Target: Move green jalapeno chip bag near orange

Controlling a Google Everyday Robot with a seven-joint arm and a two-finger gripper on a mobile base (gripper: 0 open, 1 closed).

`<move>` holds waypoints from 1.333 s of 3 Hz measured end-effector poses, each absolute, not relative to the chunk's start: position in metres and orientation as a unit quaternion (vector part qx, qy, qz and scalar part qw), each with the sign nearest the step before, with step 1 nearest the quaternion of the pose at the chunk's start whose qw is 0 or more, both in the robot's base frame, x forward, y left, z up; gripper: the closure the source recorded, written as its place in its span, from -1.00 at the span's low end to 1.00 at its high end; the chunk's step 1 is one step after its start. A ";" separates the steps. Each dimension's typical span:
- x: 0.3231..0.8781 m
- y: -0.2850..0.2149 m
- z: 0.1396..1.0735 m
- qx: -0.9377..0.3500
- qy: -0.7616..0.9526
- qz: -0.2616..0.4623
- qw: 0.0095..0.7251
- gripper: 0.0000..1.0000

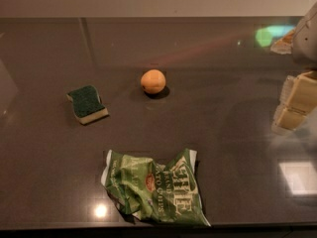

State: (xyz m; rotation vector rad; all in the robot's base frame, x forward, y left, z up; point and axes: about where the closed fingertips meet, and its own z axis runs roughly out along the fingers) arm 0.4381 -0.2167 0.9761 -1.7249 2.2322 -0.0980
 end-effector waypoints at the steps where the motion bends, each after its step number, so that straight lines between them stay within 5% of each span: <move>1: 0.437 -0.216 0.977 -0.604 0.780 -0.034 0.161 -1.00; 4: 0.387 -0.156 0.935 -0.666 0.723 0.043 0.180 -1.00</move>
Offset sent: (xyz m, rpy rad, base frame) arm -0.0396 0.0243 -0.0146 0.0566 0.0337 0.1129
